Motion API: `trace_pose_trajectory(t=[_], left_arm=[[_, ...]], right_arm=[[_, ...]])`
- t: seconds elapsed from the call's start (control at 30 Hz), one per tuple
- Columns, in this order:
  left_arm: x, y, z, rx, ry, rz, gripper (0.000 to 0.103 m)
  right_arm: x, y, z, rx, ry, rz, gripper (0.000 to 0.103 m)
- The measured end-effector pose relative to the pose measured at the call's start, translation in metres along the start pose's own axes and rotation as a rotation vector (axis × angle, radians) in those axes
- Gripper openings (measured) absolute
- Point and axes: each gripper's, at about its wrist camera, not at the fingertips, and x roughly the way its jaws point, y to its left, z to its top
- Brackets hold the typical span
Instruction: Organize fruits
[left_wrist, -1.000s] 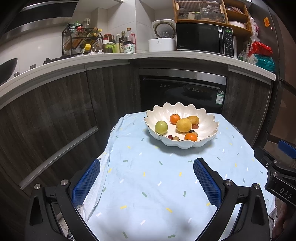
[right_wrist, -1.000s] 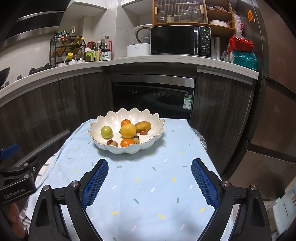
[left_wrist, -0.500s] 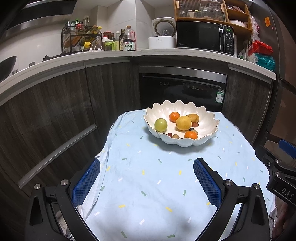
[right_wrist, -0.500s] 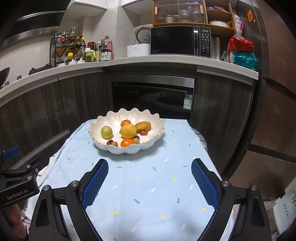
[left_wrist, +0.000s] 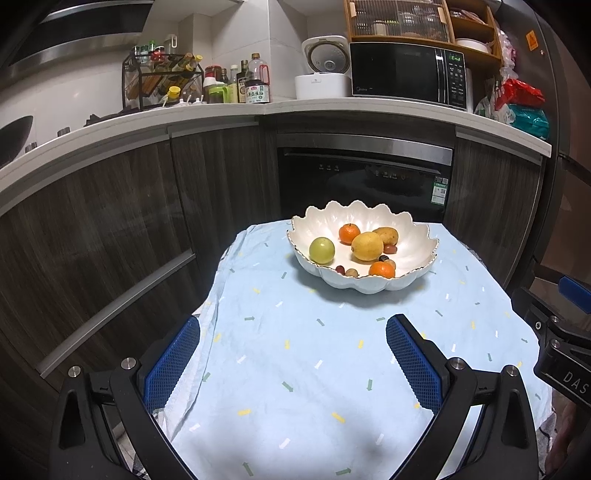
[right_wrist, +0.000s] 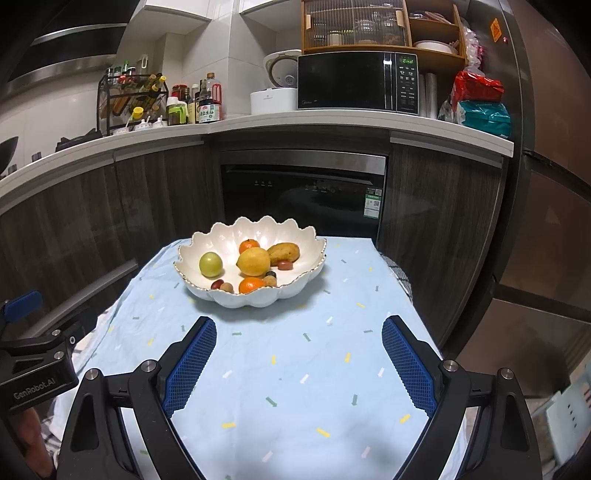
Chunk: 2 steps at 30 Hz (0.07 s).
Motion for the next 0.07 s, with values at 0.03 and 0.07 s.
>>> trace_pose_trajectory(t=[0.03,0.07], left_arm=[[0.0004,-0.0002,0.0003,0.002,0.002,-0.001,0.103],[0.0008,0.0000,0.0006,0.001,0.006,0.000,0.103]], right_arm=[[-0.0002,0.0000,0.0000,0.001,-0.001,0.000,0.092],[0.0001,-0.0003,0.0000,0.002,-0.001,0.000,0.092]])
